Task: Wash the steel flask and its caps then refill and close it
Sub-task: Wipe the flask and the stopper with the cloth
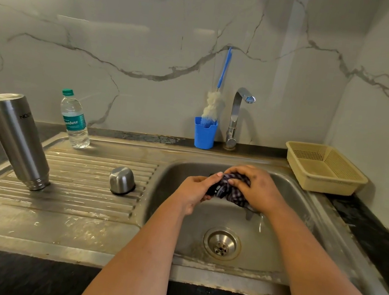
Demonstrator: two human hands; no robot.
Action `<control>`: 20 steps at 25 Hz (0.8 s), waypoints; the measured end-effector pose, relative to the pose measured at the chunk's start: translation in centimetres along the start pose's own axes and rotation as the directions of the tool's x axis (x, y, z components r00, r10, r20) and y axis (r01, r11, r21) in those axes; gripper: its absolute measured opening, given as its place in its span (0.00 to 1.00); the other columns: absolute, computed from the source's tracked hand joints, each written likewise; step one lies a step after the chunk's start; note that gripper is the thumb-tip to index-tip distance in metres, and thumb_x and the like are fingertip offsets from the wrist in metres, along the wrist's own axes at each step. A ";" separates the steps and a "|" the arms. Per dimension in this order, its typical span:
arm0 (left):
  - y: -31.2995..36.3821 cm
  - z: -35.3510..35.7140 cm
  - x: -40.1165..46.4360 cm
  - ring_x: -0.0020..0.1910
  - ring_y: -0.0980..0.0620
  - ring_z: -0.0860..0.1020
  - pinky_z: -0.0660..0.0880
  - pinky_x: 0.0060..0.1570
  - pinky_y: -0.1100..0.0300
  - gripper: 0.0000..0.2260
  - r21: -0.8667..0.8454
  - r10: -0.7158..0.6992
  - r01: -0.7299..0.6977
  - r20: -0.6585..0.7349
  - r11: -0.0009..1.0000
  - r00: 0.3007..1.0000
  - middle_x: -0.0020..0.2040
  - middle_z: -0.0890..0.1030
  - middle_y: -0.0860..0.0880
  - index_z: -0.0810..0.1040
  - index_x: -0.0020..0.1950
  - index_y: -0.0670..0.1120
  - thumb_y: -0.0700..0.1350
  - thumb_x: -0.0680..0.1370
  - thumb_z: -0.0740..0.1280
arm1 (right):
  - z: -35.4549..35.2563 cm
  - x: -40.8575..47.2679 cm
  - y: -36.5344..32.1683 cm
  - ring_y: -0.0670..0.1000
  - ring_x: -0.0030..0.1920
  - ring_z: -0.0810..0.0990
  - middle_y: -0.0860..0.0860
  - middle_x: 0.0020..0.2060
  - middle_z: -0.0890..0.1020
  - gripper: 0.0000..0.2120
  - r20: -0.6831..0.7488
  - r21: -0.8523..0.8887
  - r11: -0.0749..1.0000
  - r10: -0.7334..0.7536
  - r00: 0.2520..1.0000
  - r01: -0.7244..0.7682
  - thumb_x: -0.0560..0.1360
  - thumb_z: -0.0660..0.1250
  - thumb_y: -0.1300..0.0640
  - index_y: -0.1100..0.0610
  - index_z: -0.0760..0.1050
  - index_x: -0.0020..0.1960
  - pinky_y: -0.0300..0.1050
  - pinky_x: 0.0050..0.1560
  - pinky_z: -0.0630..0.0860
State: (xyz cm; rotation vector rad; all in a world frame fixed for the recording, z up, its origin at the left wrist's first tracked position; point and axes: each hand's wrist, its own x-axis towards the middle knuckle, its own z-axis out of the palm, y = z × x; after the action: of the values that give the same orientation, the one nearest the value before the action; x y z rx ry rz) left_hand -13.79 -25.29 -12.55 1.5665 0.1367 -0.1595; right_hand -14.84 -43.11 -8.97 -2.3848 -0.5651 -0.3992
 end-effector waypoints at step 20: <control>0.4 0.9 -0.4 0.51 0.48 0.82 0.81 0.41 0.62 0.12 -0.612 -0.033 0.021 -0.009 0.791 0.999 0.53 0.83 0.40 0.81 0.55 0.38 0.43 0.75 0.73 | 1.7 0.3 -1.1 0.48 0.47 0.81 0.50 0.48 0.83 0.11 0.067 0.571 0.698 0.485 0.872 -0.432 0.76 0.69 0.53 0.57 0.80 0.55 0.45 0.52 0.78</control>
State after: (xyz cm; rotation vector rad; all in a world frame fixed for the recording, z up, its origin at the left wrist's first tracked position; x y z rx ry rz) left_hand -14.10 -26.16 -12.05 0.9107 0.2037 -0.1068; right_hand -14.88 -41.12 -9.52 -1.8128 -0.0064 -0.0818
